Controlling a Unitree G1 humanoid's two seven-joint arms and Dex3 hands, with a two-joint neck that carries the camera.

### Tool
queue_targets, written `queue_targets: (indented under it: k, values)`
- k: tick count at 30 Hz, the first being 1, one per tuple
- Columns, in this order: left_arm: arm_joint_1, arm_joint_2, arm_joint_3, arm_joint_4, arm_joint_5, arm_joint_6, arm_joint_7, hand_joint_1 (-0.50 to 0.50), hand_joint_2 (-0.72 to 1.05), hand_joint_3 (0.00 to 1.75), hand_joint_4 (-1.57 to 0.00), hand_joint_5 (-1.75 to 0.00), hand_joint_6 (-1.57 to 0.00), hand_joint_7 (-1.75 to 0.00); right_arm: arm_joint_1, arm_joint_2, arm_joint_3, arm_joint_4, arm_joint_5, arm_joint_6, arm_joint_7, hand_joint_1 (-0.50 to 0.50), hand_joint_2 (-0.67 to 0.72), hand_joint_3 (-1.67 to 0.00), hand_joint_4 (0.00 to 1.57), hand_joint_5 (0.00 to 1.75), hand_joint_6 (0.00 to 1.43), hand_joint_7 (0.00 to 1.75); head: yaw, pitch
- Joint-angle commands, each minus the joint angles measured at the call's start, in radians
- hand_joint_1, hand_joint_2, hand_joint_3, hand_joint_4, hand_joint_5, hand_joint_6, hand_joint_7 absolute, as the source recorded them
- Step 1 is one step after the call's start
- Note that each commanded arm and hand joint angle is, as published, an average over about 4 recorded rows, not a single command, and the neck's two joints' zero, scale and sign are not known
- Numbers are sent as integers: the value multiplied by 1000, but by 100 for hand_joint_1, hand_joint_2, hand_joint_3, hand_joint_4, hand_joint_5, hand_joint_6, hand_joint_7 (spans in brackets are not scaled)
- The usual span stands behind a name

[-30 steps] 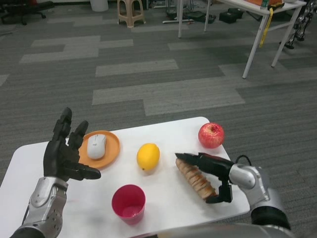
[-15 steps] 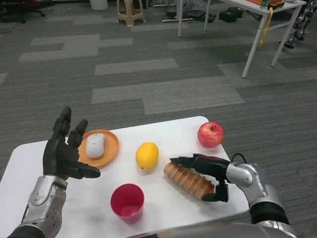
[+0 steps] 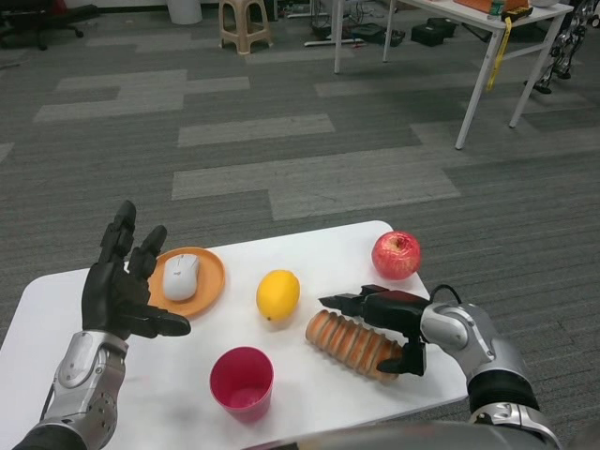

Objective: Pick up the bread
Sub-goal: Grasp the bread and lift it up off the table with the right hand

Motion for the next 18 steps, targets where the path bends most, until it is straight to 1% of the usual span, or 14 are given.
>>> queue_targets:
  k: [1, 4, 6, 9, 11, 13, 14, 16, 18]
  values:
    - [-12, -3, 0, 5, -9, 0, -2, 50, -28, 7, 0, -41, 0, 0, 28, 2, -6, 13, -86, 40, 26, -46, -8, -153, 0, 87, 0, 0, 4, 0]
    - [-12, -3, 2, 4, -10, 0, -2, 50, -28, 9, 0, -41, 0, 0, 30, 6, -12, -2, -125, 45, 30, -44, -16, -155, 0, 87, 0, 0, 6, 0]
    - [-12, -4, 3, 4, -11, 0, -2, 50, -28, 9, 0, -41, 0, 0, 31, 9, -20, -7, -145, 50, 33, -42, -16, -153, 0, 87, 0, 0, 6, 1]
    - [-12, -4, 4, 4, -11, 0, -3, 50, -28, 9, 0, -41, 0, 0, 32, 8, -29, -7, -165, 52, 36, -44, -16, -155, 0, 87, 0, 0, 4, 0]
    - [-12, -4, 3, 4, -11, 0, -3, 50, -28, 9, 0, -41, 0, 0, 32, 2, -30, -6, -180, 53, 37, -45, -16, -159, 0, 87, 0, 0, 2, 0]
    - [-12, -4, 2, 4, -12, 0, -3, 50, -28, 9, 0, -41, 0, 0, 32, -7, -28, -3, -194, 54, 39, -44, -16, -159, 0, 87, 0, 0, 4, 1]
    - [-12, -3, 1, 4, -12, 0, -3, 50, -28, 9, 0, -41, 0, 0, 32, -13, -25, -4, -204, 56, 42, -45, -18, -159, 0, 87, 0, 0, 6, 1]
    - [-12, -2, 1, 4, -12, 0, -3, 50, -28, 9, 0, -41, 0, 0, 35, -28, -11, -7, -222, 59, 66, -43, -21, -155, 0, 87, 0, 0, 8, 3]
    - [-11, -2, 2, 2, -12, 0, -3, 50, -28, 9, 0, -41, 0, 0, 37, -45, 9, -13, -236, 59, 94, -42, -22, -155, 0, 87, 0, 0, 9, 4]
